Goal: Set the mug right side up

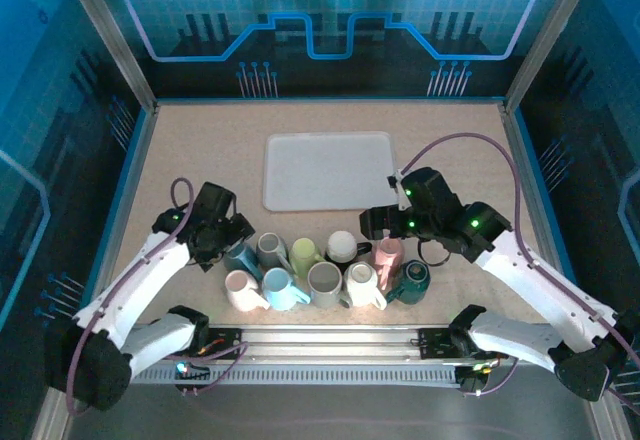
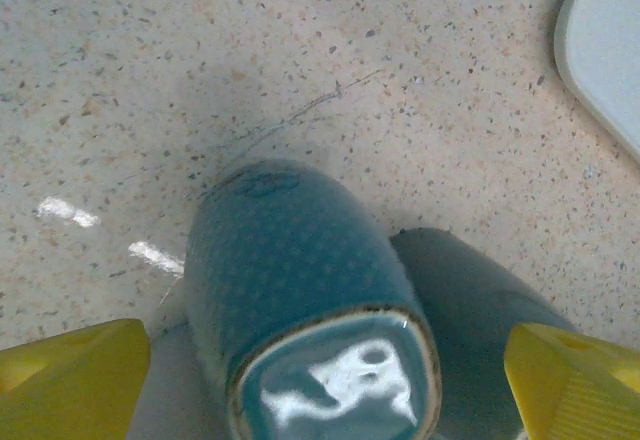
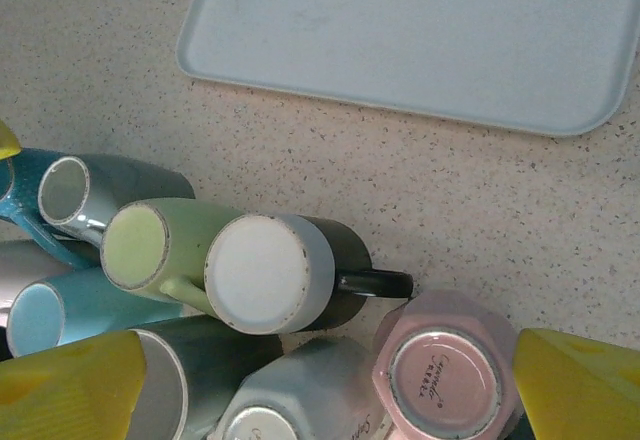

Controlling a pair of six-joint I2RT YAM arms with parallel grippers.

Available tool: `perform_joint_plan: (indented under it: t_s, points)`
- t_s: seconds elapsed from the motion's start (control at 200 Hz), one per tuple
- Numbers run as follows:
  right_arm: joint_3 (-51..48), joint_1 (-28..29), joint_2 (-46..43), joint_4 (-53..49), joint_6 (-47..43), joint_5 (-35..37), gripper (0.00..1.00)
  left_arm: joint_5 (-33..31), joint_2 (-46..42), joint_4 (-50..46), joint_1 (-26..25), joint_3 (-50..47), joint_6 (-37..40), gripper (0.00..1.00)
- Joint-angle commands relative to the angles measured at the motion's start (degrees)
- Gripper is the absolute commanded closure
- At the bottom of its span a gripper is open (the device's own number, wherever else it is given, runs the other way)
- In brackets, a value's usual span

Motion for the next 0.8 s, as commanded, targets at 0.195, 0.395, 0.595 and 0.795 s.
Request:
perform_joint_plan:
  t_s: [0.195, 0.395, 0.595, 0.795]
  points:
    - [-0.2, 1.0, 0.2, -1.4, 3.2, 6.7, 0.04, 4.8, 6.4, 1.4, 0.5, -0.8, -5.3, 0.15]
    - [-1.3, 1.0, -0.4, -0.8, 4.1, 7.8, 0.04, 4.4, 8.8, 0.8, 0.5, -2.3, -5.6, 0.16]
    - [-1.7, 1.1, 0.0, -0.3, 4.5, 7.6, 0.05, 6.9, 10.6, 3.8, 0.5, -4.6, -6.5, 0.18]
    - [-1.0, 1.5, 0.5, -0.5, 4.7, 7.5, 0.06, 5.6, 9.6, 3.0, 2.5, -4.0, -6.2, 0.31]
